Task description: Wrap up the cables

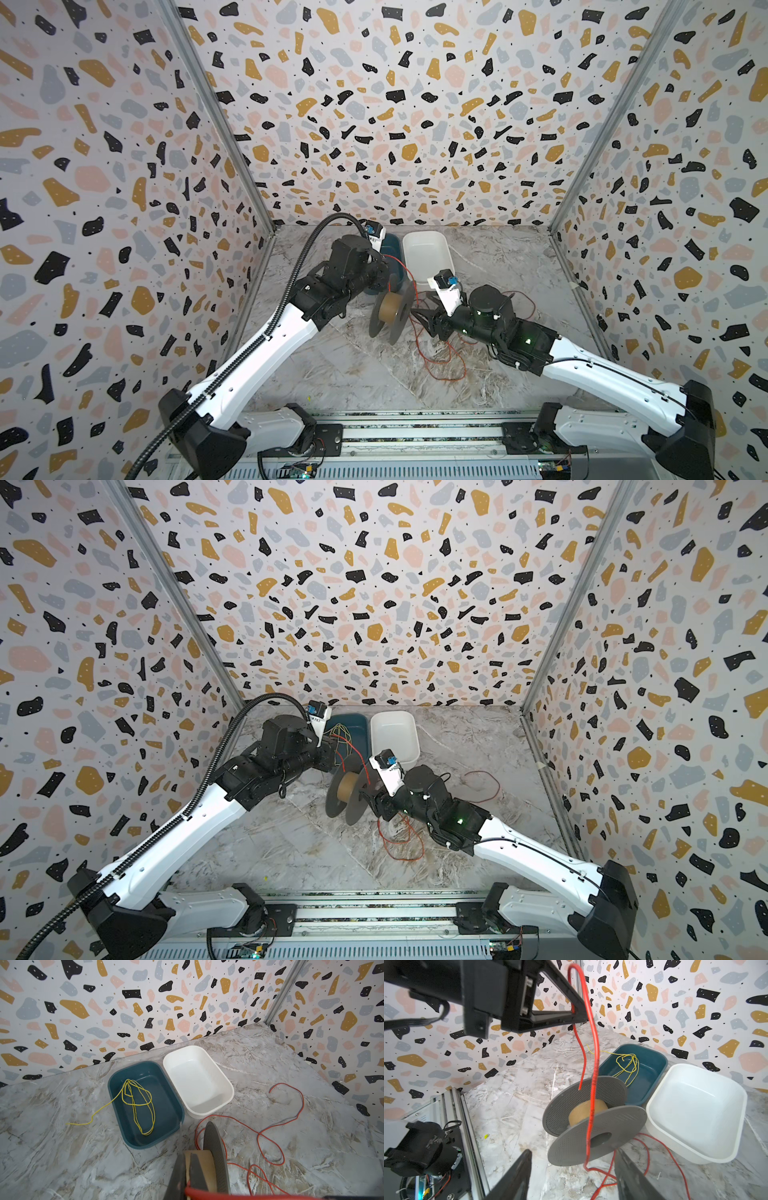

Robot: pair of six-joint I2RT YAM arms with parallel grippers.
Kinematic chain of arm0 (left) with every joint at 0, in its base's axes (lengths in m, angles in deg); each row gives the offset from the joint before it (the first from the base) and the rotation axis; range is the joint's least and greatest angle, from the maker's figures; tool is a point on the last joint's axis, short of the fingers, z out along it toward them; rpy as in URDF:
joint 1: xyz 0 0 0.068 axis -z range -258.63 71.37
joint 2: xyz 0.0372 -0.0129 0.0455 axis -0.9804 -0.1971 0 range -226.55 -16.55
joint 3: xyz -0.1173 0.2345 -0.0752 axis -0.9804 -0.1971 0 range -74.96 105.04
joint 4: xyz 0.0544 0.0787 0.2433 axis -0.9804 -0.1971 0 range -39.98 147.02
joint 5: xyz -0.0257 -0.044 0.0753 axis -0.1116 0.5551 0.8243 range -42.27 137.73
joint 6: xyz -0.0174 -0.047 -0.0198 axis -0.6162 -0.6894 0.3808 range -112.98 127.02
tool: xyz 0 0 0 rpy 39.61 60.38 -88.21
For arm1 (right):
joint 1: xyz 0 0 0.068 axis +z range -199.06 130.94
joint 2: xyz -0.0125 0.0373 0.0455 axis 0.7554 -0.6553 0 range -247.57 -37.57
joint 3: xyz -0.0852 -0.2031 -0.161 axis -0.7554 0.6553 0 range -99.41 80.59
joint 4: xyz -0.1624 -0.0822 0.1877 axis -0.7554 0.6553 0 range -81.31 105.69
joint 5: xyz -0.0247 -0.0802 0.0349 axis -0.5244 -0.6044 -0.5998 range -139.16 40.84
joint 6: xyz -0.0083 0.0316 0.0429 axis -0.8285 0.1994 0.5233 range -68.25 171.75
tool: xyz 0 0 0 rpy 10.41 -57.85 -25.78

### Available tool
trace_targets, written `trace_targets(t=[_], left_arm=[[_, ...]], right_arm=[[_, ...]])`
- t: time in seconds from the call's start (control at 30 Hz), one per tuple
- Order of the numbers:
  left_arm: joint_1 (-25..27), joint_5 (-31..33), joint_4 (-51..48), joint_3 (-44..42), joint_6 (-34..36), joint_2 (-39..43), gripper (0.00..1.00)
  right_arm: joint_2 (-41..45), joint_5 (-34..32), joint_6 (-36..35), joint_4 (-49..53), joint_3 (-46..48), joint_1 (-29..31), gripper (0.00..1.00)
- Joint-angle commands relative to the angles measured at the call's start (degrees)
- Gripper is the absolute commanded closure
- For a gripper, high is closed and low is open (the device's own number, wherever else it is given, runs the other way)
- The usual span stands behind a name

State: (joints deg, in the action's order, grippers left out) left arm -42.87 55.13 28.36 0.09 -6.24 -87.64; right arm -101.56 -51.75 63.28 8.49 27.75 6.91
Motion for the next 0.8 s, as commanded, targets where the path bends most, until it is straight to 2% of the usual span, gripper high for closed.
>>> trace_targets(t=[0.0,0.2,0.37,0.53,0.6,0.77], left_arm=[[0.35,1.29,-0.58,1.85,-3.32,0.50,1.00],[0.53,0.78,-1.28,2.03,-5.22,0.58,1.00],[0.62,0.65,-3.07,3.23,-5.81,0.08,1.00],[0.75,1.49,-5.45,3.46,-5.56,0.32,1.00],[0.72,1.07,-6.03,2.89,-5.71,0.84,1.00],[0.70,-0.25,-5.54,-0.36,-5.47,2.47,1.00]], right_arm=[[-0.49,-7.45,1.59,-5.92,-0.38,0.25,0.41],[-4.74,-8.82,2.04,-8.46,-2.31,0.32,0.49],[-7.23,-10.57,1.73,-9.37,-3.80,0.30,0.62],[-8.25,-11.92,0.22,-9.38,-4.89,0.28,0.84],[-8.36,-12.63,-1.16,-8.84,-5.45,0.19,0.98],[-8.22,-10.45,-5.22,-7.70,-6.07,-1.43,1.00]])
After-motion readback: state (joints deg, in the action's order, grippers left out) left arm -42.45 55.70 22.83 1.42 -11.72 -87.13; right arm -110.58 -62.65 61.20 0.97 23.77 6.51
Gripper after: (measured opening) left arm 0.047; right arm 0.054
